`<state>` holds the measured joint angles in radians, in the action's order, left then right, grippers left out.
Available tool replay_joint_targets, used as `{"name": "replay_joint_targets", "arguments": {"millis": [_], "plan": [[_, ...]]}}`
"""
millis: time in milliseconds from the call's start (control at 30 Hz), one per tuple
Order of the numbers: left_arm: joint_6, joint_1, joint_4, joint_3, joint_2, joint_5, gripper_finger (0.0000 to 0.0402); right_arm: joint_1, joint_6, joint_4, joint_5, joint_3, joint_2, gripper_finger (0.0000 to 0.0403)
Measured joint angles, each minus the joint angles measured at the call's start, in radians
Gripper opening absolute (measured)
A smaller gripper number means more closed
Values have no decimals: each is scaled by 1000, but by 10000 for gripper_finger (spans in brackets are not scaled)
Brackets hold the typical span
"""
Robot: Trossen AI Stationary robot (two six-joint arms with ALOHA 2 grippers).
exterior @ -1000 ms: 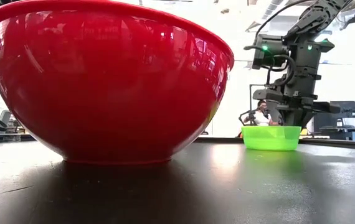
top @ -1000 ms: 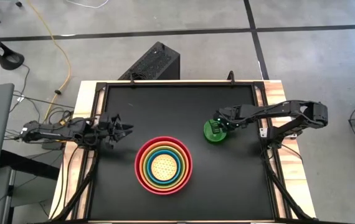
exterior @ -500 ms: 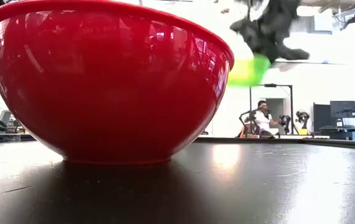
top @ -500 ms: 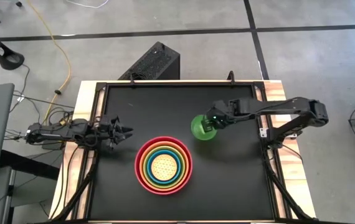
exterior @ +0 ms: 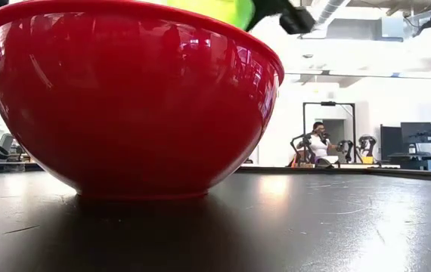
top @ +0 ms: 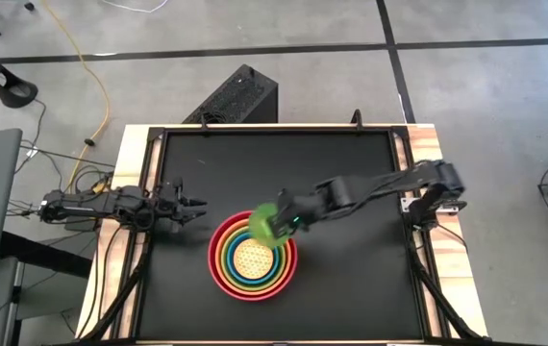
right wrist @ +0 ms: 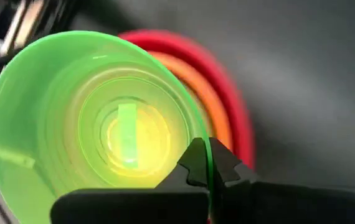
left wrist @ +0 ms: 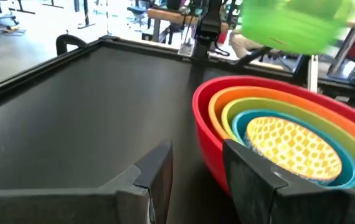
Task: Nest bowls inside each other
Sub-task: Stack the transparent green bowl on top of the orange patterned bowl
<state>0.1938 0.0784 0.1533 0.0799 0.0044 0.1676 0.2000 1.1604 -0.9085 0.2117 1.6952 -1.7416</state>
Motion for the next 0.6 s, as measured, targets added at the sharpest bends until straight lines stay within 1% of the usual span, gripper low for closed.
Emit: {"name": "replay_joint_targets", "arguments": {"millis": [167,267,433,600], "plan": [[-2,0,42,4,0,1,128,43,6,3,-89,164,-169,0],[-1,0,46,4,0,1,128,58,44,7,-105,223,-243,0],[-1,0,47,4,0,1,128,63,128,4,-109,256,-329,0],[0,0,48,4,0,1,128,66,175,-7,-109,260,-382,0]]}}
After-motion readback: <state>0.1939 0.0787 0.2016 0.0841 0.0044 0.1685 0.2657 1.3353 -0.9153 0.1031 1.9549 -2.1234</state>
